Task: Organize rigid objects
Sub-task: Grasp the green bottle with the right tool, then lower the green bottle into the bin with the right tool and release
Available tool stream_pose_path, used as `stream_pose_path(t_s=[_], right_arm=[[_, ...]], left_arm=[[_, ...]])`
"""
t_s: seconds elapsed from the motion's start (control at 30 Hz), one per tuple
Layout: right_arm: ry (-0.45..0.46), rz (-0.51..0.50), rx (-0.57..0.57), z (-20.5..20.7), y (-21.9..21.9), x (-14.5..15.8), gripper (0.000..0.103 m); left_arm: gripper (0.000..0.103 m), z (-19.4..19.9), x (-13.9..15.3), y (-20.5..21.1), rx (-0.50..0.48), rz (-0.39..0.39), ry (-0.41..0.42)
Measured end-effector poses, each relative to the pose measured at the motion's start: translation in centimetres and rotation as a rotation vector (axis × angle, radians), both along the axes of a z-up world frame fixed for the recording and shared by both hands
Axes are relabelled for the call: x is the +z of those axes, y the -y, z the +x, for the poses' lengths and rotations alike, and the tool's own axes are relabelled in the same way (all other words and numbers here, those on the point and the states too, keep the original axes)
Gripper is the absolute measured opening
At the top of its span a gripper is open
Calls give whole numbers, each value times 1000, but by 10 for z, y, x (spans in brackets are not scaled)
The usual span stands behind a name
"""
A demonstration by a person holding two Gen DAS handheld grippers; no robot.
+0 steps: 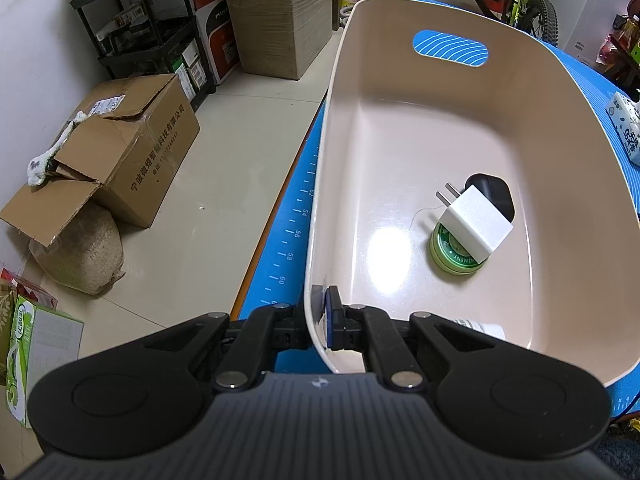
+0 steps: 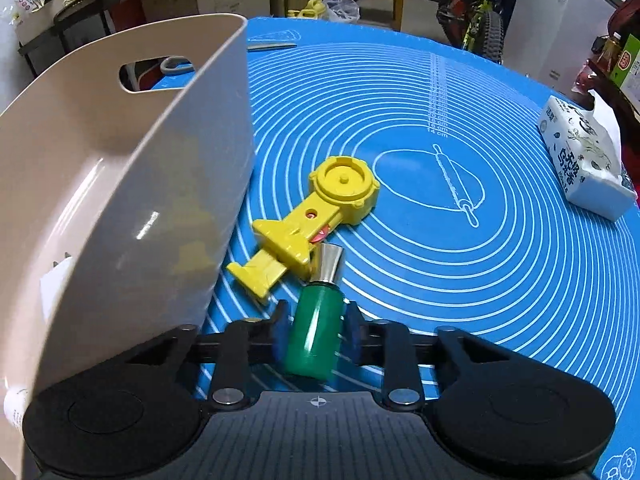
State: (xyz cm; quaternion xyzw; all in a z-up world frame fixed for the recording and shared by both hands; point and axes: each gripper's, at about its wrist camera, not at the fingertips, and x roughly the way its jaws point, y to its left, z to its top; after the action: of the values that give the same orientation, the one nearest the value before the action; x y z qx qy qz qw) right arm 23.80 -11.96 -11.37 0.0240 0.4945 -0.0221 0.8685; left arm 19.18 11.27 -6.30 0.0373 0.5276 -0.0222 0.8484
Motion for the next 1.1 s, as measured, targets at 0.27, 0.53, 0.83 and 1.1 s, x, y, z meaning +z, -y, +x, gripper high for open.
stream_pose_path(t_s=[0.27,0.53,0.83,1.1], right_arm=[[57,21,-73,-9,25,16,34],[203,73,-78,-18,35,75,34],[321,96,133,-8,-26,136,34],[254,6,328,8,-99,120,34]], left_arm=[[8,-1,0,-2,1,-4,-1],[8,-1,0,-2,3,-3,-1],[8,-3,0,-2,6,-1,-2],[8,-3,0,-1,3,-3,-2]])
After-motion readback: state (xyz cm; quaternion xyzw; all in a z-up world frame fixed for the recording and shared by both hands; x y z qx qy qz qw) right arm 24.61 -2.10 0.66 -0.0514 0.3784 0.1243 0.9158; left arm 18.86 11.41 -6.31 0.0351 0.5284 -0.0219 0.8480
